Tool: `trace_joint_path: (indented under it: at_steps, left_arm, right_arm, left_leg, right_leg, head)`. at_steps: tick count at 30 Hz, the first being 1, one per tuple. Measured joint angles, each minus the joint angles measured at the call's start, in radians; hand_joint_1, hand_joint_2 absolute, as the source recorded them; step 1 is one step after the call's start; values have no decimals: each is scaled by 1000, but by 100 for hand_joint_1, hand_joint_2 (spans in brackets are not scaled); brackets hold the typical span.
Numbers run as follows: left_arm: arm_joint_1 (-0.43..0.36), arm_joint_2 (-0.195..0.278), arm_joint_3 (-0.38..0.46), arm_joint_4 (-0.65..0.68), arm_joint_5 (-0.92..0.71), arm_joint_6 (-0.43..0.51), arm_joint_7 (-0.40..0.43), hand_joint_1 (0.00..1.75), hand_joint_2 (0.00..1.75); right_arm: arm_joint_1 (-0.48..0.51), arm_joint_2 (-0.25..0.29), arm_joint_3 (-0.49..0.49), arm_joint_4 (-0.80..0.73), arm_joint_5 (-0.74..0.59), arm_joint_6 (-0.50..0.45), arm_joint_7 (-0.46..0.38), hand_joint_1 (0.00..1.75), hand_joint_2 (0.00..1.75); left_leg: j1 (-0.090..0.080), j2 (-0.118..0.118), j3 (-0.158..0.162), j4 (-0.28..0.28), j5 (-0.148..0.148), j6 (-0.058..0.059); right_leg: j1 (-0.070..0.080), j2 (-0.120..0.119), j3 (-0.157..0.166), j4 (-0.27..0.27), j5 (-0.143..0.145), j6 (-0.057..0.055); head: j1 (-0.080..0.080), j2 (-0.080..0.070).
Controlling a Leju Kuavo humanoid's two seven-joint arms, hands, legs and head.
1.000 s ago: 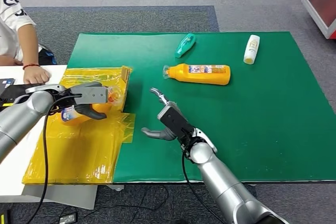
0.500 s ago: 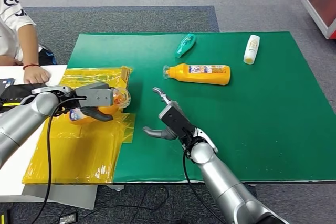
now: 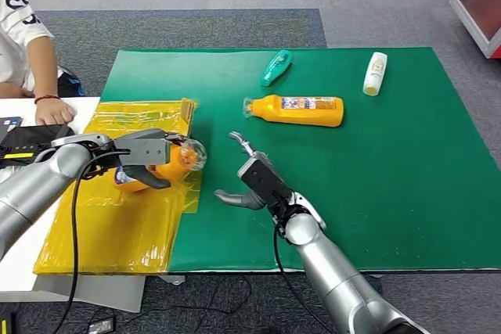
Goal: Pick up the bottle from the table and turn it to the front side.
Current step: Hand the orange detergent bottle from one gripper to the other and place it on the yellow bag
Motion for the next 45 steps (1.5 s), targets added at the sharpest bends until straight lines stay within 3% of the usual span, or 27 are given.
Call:
trace_joint_path:
  at_steps: [18,23,29,36,45]
  left_arm:
    - [0,8,9,-4,14,12,-11,0,175]
    - [30,14,47,-21,82,26,-47,0,175]
    - [222,-11,281,-96,230,31,-100,0,175]
    - [458,-66,568,-220,274,-14,-124,0,175]
    - [675,-138,775,-355,305,-61,-167,0,175]
  right_arm:
    - [-1,0,-1,0,6,0,0,0,175]
    - [-1,0,-7,0,8,-1,0,0,175]
    - [6,-3,-27,-12,-18,5,3,0,175]
    - [35,-24,-63,-56,-32,29,19,0,175]
    - [75,-55,-101,-111,-46,51,32,0,175]
  left_leg:
    - [0,0,0,0,0,0]
    - [0,0,0,0,0,0]
    - [0,0,0,0,0,0]
    - [0,0,0,0,-1,0]
    - [0,0,0,0,-3,2]
  right_leg:
    - [0,0,0,0,0,0]
    - [0,0,0,0,0,0]
    - [0,0,0,0,0,0]
    - [0,0,-1,0,-1,1]
    - [0,0,0,0,-2,1]
  head:
    - [0,0]
    - [0,0]
    - [0,0]
    - [0,0]
    - [0,0]
